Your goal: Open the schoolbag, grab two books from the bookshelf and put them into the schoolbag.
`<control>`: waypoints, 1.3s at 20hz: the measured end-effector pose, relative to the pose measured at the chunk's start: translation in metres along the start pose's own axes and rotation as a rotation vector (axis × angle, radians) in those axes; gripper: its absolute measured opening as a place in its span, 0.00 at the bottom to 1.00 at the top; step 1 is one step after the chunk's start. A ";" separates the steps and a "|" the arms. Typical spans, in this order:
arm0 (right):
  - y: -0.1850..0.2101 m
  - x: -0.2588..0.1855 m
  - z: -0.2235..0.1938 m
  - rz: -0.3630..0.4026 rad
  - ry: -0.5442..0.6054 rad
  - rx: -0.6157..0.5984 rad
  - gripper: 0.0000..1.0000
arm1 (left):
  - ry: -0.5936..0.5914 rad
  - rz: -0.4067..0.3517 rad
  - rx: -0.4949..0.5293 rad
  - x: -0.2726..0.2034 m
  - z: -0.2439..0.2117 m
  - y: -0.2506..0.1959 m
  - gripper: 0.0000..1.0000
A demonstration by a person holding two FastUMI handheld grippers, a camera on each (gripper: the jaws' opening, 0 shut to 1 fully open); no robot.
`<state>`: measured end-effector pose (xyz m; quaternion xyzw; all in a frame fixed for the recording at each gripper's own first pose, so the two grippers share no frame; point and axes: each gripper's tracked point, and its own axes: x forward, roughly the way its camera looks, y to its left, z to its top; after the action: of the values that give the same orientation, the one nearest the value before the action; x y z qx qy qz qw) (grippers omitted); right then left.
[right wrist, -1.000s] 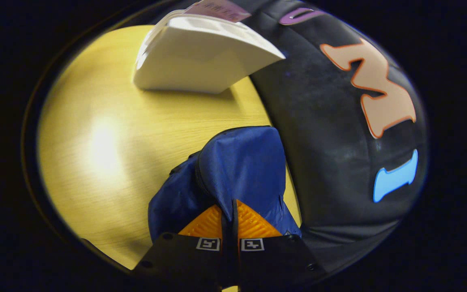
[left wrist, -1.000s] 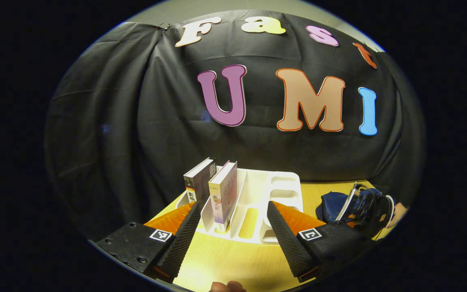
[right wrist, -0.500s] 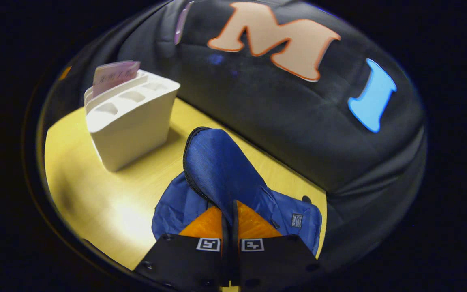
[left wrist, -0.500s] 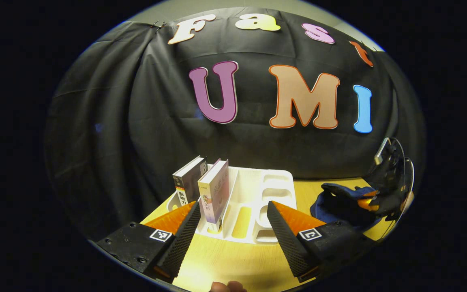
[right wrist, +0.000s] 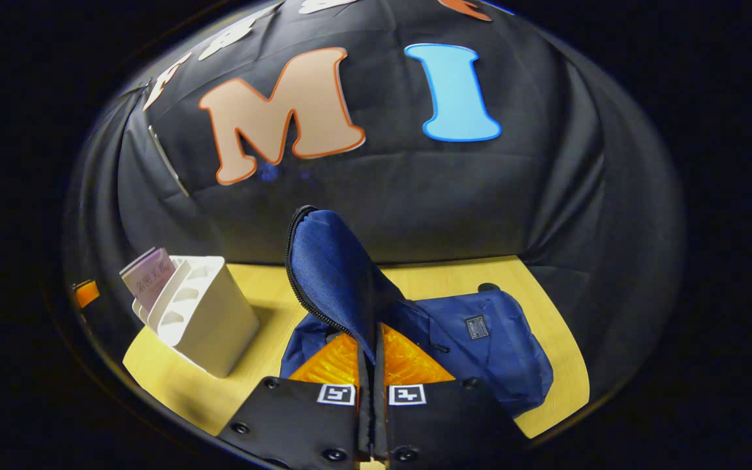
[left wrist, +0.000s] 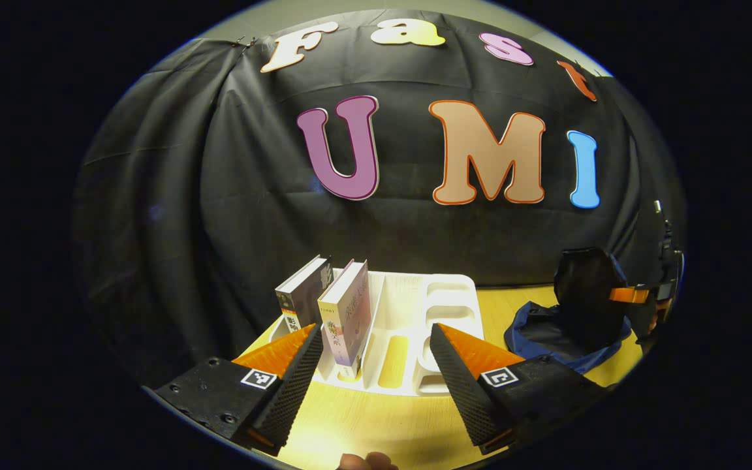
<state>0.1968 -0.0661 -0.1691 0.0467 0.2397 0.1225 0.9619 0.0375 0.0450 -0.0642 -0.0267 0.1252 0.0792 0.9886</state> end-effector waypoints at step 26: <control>-0.016 -0.012 0.009 -0.022 -0.081 0.195 0.01 | 0.613 -0.124 0.074 0.165 -0.032 0.049 0.96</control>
<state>0.1941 -0.0852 -0.1584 0.1424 0.2120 0.0860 0.9630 0.1793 0.1161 -0.1379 -0.0207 0.4185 0.0026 0.9080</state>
